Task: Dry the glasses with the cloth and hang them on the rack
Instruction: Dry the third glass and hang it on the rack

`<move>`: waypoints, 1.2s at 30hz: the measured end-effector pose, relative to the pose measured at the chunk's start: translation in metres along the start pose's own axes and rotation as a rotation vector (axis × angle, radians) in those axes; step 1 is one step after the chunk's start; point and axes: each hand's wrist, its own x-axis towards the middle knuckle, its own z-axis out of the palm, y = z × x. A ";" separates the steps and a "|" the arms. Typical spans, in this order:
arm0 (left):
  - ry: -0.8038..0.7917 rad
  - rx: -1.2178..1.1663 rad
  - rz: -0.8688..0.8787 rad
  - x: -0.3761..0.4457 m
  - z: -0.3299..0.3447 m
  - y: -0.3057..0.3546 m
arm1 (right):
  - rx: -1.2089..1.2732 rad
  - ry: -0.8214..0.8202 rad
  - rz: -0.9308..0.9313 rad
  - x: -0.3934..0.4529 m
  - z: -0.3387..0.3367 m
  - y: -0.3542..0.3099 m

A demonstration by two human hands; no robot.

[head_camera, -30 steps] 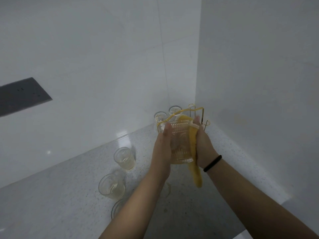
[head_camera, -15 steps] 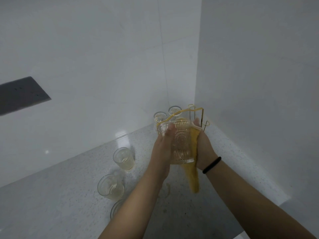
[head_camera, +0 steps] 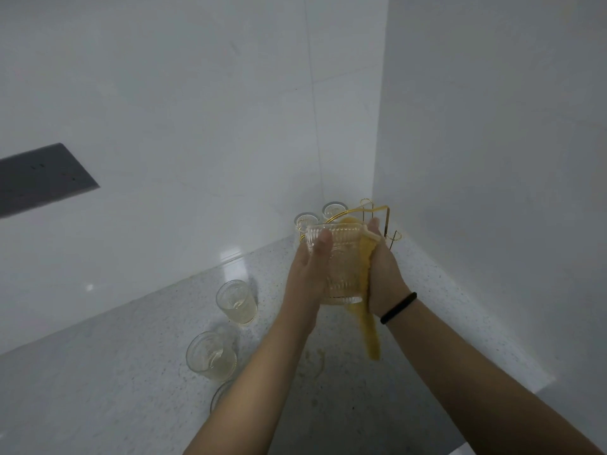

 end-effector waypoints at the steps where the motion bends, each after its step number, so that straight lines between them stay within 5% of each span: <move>1: 0.050 0.067 0.018 0.001 0.000 0.002 | -0.047 0.044 -0.012 -0.001 0.003 0.004; 6: 0.093 0.196 -0.012 -0.002 -0.001 0.005 | -0.199 0.170 -0.171 -0.004 0.007 0.020; 12: -0.056 -0.100 0.020 0.002 -0.006 -0.004 | -0.026 -0.028 -0.031 0.006 0.004 0.001; 19: 0.090 0.150 -0.038 0.002 -0.006 0.006 | -0.252 0.132 -0.134 -0.003 0.009 0.030; 22: 0.097 0.084 0.008 -0.001 -0.003 0.000 | -0.232 0.152 -0.117 0.002 0.012 0.023; 26: -0.030 -0.069 -0.001 0.003 -0.006 -0.003 | -0.062 0.003 -0.034 0.006 0.006 0.005; 32: -0.072 0.013 -0.045 0.002 -0.010 -0.006 | -0.362 0.142 -0.160 -0.007 0.010 0.023; 36: -0.181 -0.291 -0.211 0.002 -0.013 -0.002 | -0.093 0.049 0.047 0.005 0.004 0.003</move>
